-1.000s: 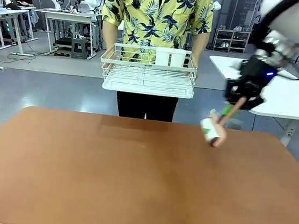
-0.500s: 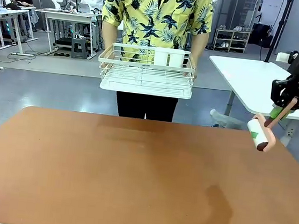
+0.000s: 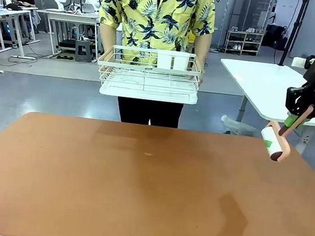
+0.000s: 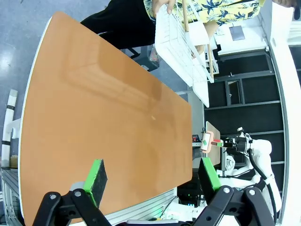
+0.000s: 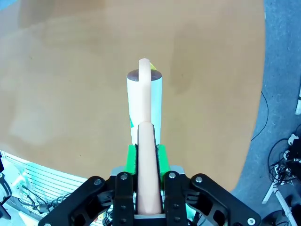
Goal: Clean the table.
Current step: Clean the table with the Lint Roller when the human lifts the Dish drying rack, then place the Lint Roller down when the Dish drying rack is positioned in the middle of the table.
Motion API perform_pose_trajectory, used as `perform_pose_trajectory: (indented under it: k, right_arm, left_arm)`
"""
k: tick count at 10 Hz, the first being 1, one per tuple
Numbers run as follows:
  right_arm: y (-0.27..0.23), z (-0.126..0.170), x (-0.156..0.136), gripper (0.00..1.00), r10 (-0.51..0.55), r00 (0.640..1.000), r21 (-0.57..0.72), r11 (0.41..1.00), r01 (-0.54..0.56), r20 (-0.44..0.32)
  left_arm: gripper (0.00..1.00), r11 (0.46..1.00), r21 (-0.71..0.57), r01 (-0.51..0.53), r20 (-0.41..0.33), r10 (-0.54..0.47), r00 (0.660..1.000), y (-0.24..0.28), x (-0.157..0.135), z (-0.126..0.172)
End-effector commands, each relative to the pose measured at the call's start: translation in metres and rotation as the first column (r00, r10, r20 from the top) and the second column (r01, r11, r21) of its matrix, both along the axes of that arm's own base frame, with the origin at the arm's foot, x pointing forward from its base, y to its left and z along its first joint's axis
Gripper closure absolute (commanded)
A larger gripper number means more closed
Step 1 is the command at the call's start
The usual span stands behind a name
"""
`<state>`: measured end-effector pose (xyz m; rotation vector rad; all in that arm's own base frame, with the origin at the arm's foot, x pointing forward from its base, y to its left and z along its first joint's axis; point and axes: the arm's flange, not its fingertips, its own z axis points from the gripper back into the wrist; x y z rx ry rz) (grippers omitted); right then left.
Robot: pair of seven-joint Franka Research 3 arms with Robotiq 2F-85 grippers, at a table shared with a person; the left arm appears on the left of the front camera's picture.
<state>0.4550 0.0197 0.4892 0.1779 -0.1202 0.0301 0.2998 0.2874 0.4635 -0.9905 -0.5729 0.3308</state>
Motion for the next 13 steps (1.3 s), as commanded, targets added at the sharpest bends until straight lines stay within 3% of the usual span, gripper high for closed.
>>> perform_pose_trajectory:
  k: [1, 13]
  right_arm:
    - [0.0007, 0.0052, 0.0028, 0.79, 0.003, 1.000, 0.002, 1.000, -0.003, -0.009]
    - [0.0007, 0.0052, 0.0028, 0.79, 0.003, 1.000, 0.002, 1.000, -0.003, -0.009]
  left_arm:
    - [0.00, 1.000, -0.006, 0.003, 0.009, -0.003, 1.000, 0.0015, -0.0020, 0.0005]
    - [0.00, 1.000, -0.006, 0.003, 0.009, -0.003, 1.000, 0.0015, -0.0020, 0.0005]
